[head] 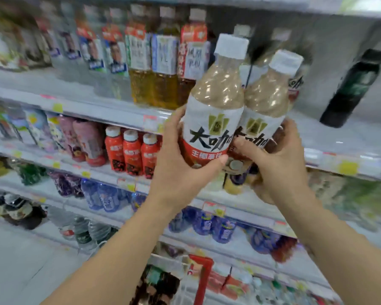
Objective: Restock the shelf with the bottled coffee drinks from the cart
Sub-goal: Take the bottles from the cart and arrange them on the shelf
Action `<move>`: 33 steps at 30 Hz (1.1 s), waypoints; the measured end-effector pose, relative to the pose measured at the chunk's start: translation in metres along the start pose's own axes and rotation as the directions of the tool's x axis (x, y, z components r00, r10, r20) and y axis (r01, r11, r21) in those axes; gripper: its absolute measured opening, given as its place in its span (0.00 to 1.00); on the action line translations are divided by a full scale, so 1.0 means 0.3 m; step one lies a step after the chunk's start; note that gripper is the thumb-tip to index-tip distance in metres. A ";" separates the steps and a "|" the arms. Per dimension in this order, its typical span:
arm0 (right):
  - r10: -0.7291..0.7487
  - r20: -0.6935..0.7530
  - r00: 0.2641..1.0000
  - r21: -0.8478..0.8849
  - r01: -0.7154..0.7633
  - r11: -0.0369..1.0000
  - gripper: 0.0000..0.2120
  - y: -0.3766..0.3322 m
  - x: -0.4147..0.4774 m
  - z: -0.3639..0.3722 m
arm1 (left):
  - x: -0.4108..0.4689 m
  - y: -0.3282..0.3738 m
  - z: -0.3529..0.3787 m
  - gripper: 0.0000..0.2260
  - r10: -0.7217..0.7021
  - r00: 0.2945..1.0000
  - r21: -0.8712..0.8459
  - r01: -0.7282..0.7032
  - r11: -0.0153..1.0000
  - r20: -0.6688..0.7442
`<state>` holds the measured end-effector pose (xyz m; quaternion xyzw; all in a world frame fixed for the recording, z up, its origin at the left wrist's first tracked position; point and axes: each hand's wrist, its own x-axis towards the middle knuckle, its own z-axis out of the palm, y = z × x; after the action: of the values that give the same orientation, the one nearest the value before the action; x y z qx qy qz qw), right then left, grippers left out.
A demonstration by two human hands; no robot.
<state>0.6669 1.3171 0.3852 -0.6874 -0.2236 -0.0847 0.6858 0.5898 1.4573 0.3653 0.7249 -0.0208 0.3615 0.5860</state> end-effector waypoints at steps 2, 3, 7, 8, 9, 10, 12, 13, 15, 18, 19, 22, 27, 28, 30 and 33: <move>-0.107 -0.023 0.994 -0.037 0.106 0.994 0.33 -0.056 0.033 -0.092 | 0.029 0.045 0.087 0.37 0.067 0.998 -0.030 -0.067 0.997 -0.005; -0.159 -0.021 0.987 -0.063 0.158 0.985 0.33 -0.077 0.051 -0.138 | 0.041 0.062 0.129 0.38 0.082 0.997 -0.052 -0.082 0.995 -0.010; -0.295 -0.022 0.955 -0.219 0.283 0.934 0.34 -0.090 0.170 -0.310 | 0.090 0.090 0.271 0.38 0.120 0.992 -0.044 -0.122 0.992 -0.037; -0.297 -0.013 0.955 -0.254 0.284 0.924 0.34 -0.078 0.208 -0.347 | 0.104 0.091 0.300 0.37 0.123 0.991 -0.034 -0.125 0.992 -0.042; -0.288 0.000 0.958 -0.272 0.277 0.921 0.34 -0.065 0.244 -0.378 | 0.117 0.090 0.327 0.37 0.124 0.991 -0.024 -0.125 0.992 -0.046; -0.272 0.017 0.962 -0.278 0.266 0.923 0.34 -0.051 0.277 -0.403 | 0.128 0.086 0.353 0.37 0.122 0.991 -0.010 -0.123 0.992 -0.053; -0.241 0.058 0.969 -0.273 0.248 0.930 0.31 -0.023 0.337 -0.443 | 0.139 0.077 0.398 0.36 0.114 0.990 0.021 -0.113 0.993 -0.078; -0.219 0.071 0.973 -0.266 0.230 0.936 0.30 -0.009 0.364 -0.457 | 0.141 0.073 0.415 0.36 0.107 0.990 0.027 -0.105 0.994 -0.088; -0.155 0.090 0.984 -0.249 0.173 0.953 0.30 0.019 0.418 -0.479 | 0.144 0.063 0.437 0.36 0.089 0.991 0.030 -0.087 0.996 -0.103; -0.056 0.103 0.993 -0.235 0.079 0.969 0.27 0.060 0.490 -0.484 | 0.155 0.049 0.445 0.37 0.068 0.990 0.052 -0.062 0.997 -0.126; -0.029 0.106 0.994 -0.224 0.052 0.973 0.24 0.074 0.515 -0.483 | 0.161 0.047 0.444 0.37 0.067 0.989 0.054 -0.061 0.997 -0.133; 0.059 0.130 0.990 -0.232 -0.028 0.972 0.23 0.105 0.586 -0.471 | 0.174 0.041 0.441 0.37 0.055 0.987 0.037 -0.050 0.998 -0.150; 0.040 0.102 0.994 -0.372 0.001 0.928 0.23 0.106 0.644 -0.427 | 0.179 0.039 0.441 0.38 0.045 0.983 0.031 -0.040 0.999 -0.177; 0.024 0.084 0.996 -0.399 0.012 0.917 0.23 0.108 0.645 -0.418 | 0.179 0.039 0.442 0.38 0.045 0.983 0.033 -0.040 0.999 -0.180; -0.001 0.051 0.999 -0.433 0.023 0.901 0.25 0.115 0.643 -0.403 | 0.177 0.037 0.446 0.38 0.039 0.982 0.034 -0.033 0.999 -0.183; -0.038 0.020 0.999 -0.427 0.043 0.903 0.26 0.137 0.646 -0.387 | 0.174 0.033 0.455 0.39 0.036 0.979 0.028 -0.031 0.999 -0.199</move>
<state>0.8778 1.2420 0.4353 -0.8164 -0.2177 -0.1421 0.5156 0.6920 1.3566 0.3950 0.6917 0.0299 0.4424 0.5701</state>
